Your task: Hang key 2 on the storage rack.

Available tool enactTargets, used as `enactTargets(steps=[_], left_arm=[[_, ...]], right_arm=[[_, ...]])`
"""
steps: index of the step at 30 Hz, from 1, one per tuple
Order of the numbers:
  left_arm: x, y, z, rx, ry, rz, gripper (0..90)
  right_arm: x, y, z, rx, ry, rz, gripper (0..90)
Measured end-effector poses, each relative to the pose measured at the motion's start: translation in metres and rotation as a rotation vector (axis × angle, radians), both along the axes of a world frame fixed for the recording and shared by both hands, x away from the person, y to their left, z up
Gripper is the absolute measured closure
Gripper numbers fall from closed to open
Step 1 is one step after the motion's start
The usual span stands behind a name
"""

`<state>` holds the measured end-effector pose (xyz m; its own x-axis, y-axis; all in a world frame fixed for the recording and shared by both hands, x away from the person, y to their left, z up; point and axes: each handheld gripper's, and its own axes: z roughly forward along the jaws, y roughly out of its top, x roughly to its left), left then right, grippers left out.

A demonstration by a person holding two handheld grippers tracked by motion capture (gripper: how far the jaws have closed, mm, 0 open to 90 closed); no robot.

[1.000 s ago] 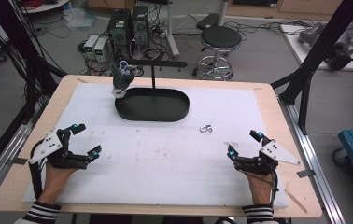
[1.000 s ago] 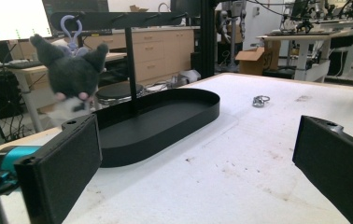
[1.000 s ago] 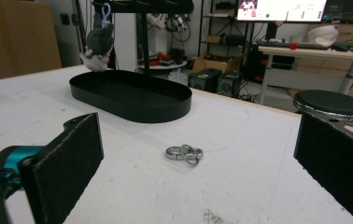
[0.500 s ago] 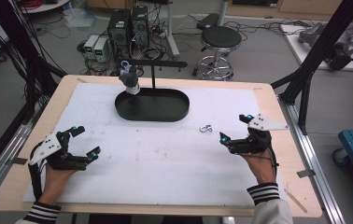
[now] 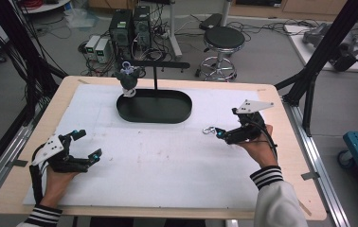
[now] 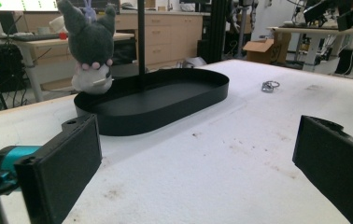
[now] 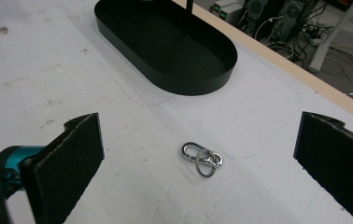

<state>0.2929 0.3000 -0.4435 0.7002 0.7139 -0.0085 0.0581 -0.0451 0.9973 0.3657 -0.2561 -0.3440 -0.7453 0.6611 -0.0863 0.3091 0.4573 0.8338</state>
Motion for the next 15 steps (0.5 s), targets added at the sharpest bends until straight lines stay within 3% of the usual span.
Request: enactTargets(steps=[3, 15], left_arm=[[0.001, 0.002, -0.003, -0.008, 0.002, 0.006, 1.7], [-0.001, 0.003, -0.007, -0.013, -0.005, 0.012, 1.7]], right_arm=[[0.008, 0.004, 0.0, -0.04, 0.051, 0.02, 1.3], [0.037, 0.015, -0.008, -0.153, 0.148, 0.032, 1.3]])
